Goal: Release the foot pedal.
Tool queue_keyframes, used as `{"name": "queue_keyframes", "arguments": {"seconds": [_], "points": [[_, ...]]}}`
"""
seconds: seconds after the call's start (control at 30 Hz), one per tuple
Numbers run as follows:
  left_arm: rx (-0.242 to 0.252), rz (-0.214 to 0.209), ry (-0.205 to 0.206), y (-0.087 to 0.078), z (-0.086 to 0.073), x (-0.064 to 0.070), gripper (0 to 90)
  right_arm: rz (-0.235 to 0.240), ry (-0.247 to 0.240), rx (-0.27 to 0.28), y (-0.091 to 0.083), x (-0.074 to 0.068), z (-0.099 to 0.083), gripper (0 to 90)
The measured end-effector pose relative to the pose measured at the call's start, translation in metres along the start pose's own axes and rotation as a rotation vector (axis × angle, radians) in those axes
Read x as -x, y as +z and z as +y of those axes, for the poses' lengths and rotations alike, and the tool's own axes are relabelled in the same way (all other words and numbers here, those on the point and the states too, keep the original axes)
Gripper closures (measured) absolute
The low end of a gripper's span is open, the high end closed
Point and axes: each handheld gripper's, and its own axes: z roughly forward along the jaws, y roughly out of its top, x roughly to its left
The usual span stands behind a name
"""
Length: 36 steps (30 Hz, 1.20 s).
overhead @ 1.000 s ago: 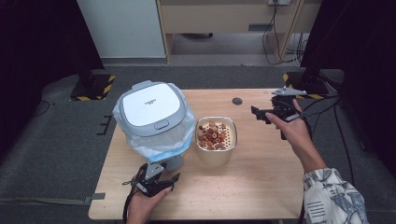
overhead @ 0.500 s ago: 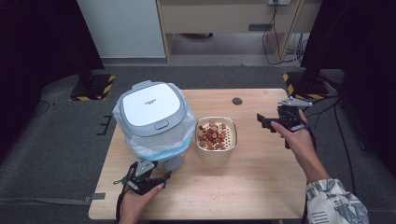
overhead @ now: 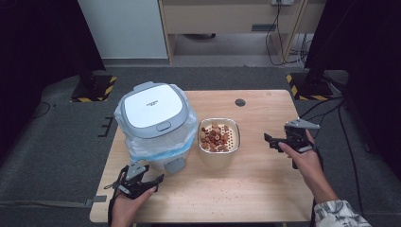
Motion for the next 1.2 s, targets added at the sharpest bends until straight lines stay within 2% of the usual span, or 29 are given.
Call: {"name": "queue_keyframes", "arguments": {"seconds": [0.13,0.17,0.2,0.27,0.33,0.7,0.87,1.03,1.2], "points": [[-0.001,0.024,-0.003,-0.001,-0.002,-0.006,26.8,-0.002,0.017,-0.010,-0.003,0.001,-0.015,6.7],[0.001,0.031,-0.079,-0.001,-0.003,-0.002,26.7,-0.002,0.017,-0.012,-0.004,0.001,-0.019,6.7],[-0.002,0.041,-0.044,-0.002,-0.003,-0.006,26.6,-0.002,0.016,-0.016,-0.004,0.002,-0.022,6.7],[-0.003,0.046,-0.047,-0.002,-0.004,-0.008,26.2,-0.005,0.018,-0.023,-0.004,0.002,-0.029,6.6],[-0.020,0.055,-0.027,-0.001,-0.006,-0.012,26.2,-0.006,0.024,-0.032,-0.004,0.002,-0.034,6.4],[-0.050,0.083,-0.043,0.001,-0.010,-0.020,25.6,-0.022,0.003,-0.107,0.010,-0.005,-0.046,5.8],[-0.050,0.085,-0.061,0.001,-0.011,-0.023,25.1,-0.048,0.029,-0.142,0.026,-0.009,-0.050,6.2],[-0.048,0.081,-0.064,0.001,-0.011,-0.023,24.9,-0.082,0.029,-0.172,0.041,-0.011,-0.056,6.1],[-0.044,0.085,-0.068,0.001,-0.011,-0.024,24.9,-0.108,0.051,-0.210,0.051,-0.014,-0.063,6.0]]}}
